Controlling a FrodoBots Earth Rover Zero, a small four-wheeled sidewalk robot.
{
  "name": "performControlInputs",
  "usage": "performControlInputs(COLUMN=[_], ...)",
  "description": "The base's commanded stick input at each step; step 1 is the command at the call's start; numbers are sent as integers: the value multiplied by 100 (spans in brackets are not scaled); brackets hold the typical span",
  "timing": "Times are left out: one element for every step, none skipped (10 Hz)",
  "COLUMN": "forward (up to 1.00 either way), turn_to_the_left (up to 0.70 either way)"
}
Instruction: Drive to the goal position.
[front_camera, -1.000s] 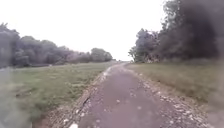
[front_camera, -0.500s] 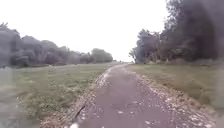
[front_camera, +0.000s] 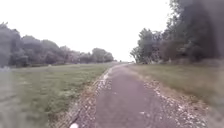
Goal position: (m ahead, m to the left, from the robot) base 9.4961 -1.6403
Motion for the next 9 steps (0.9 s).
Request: performControlInputs(forward=[70, 70, 70, 70, 70, 70, 70, 70, 70], turn_to_the_left=[0, 0, 0, 0, 0, 0, 0, 0, 0])
